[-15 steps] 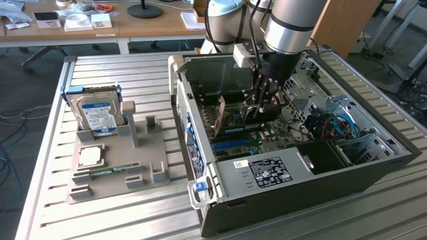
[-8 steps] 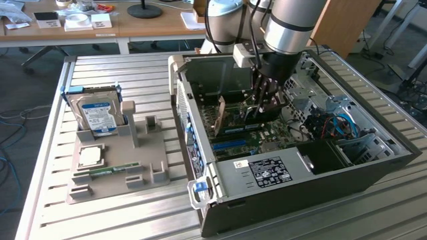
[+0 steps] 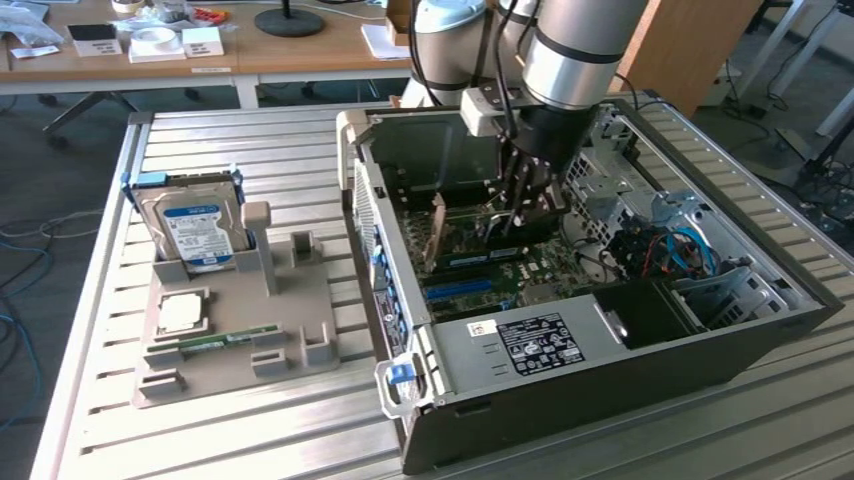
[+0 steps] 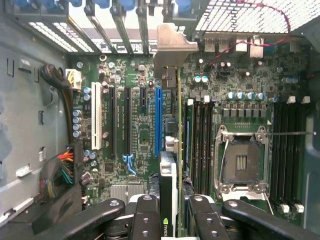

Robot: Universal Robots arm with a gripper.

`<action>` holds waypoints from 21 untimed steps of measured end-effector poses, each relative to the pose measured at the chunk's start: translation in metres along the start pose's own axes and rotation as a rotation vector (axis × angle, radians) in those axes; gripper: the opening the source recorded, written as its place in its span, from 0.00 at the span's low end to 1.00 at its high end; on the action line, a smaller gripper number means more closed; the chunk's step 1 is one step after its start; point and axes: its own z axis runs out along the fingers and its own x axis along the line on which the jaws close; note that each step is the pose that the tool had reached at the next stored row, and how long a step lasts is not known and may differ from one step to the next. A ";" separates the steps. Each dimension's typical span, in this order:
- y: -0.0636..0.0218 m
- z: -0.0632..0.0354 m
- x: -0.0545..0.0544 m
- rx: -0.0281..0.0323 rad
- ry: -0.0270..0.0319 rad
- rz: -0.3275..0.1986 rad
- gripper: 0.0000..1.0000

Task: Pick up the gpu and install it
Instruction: 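Insert the gpu into the slot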

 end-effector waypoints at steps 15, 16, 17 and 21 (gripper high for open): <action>0.0003 0.0049 0.002 0.0000 0.0000 0.000 0.27; 0.0003 0.0050 0.003 0.0001 -0.0001 0.000 0.27; 0.0005 0.0052 0.004 0.0001 -0.0002 0.000 0.27; 0.0011 0.0059 0.006 0.0001 -0.0002 0.000 0.27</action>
